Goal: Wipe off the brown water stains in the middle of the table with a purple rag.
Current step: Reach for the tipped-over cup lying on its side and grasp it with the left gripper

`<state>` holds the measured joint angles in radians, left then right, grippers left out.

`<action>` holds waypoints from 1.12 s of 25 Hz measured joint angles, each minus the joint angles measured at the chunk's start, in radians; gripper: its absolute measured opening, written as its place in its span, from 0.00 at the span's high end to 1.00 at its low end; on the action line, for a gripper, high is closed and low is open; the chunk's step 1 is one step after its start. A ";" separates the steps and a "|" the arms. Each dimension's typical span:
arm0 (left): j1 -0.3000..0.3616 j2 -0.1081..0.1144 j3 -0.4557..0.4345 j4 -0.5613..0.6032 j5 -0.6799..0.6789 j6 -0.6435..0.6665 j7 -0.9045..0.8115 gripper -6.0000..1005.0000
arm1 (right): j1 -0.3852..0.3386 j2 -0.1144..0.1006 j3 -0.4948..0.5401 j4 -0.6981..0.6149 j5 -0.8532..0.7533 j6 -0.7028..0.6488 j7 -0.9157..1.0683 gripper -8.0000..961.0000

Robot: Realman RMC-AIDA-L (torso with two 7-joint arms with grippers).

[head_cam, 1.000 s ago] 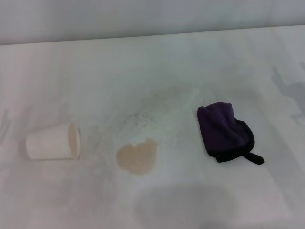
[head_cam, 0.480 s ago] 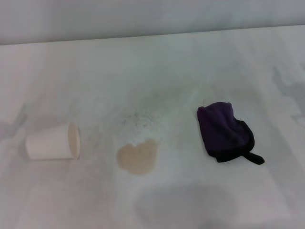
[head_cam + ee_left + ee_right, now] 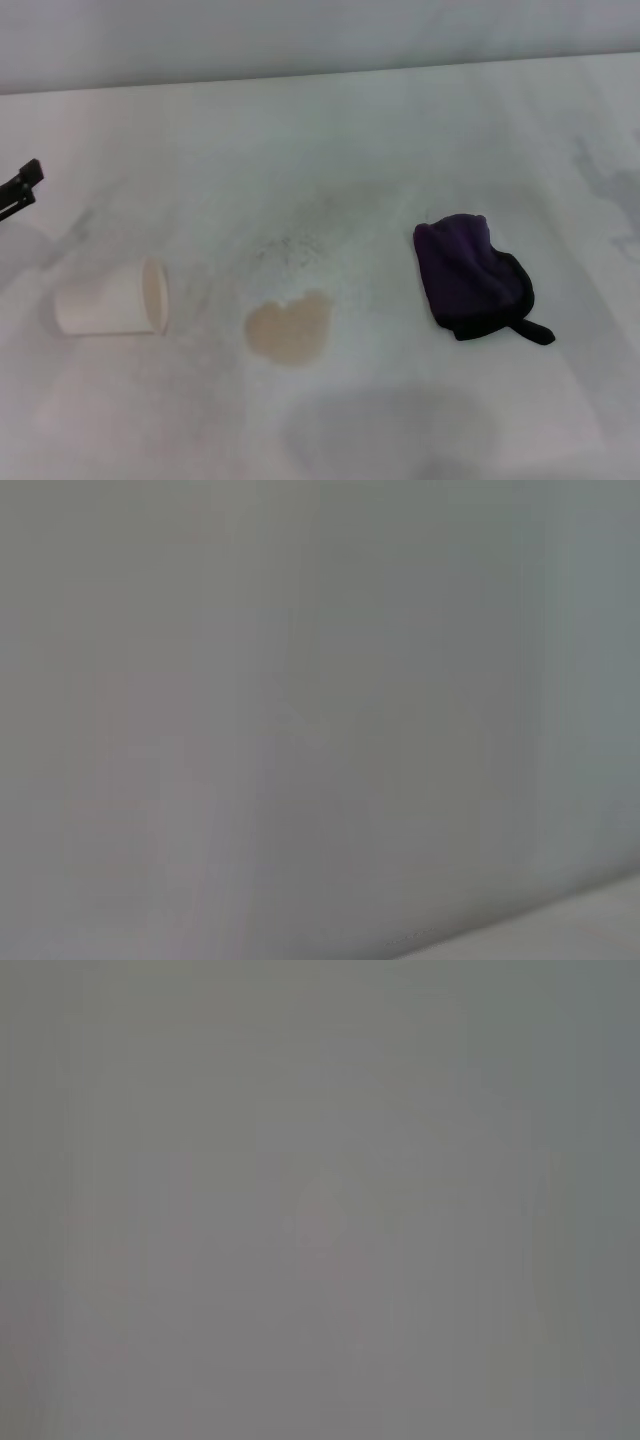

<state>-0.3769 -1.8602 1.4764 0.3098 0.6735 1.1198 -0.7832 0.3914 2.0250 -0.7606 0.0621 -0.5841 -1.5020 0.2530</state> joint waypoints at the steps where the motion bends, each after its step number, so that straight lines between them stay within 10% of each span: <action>1: -0.003 0.011 -0.002 0.024 0.036 -0.008 -0.025 0.11 | 0.001 0.000 0.007 0.000 0.001 0.002 0.000 0.09; 10: 0.007 0.090 -0.060 0.453 0.604 -0.066 -0.473 0.11 | 0.011 0.001 0.073 0.003 0.002 0.038 0.000 0.09; 17: 0.003 0.001 -0.246 0.775 1.230 0.124 -0.755 0.11 | 0.022 0.001 0.077 0.003 0.003 0.060 0.000 0.09; 22: -0.001 -0.066 -0.348 0.929 1.426 0.291 -0.789 0.11 | 0.028 0.001 0.112 0.003 0.003 0.094 0.000 0.09; 28: -0.019 -0.062 -0.362 1.024 1.503 0.449 -0.817 0.12 | 0.030 0.001 0.132 0.002 0.003 0.102 0.004 0.09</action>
<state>-0.3955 -1.9222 1.1146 1.3338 2.1767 1.5689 -1.6006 0.4210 2.0265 -0.6289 0.0644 -0.5814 -1.3996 0.2573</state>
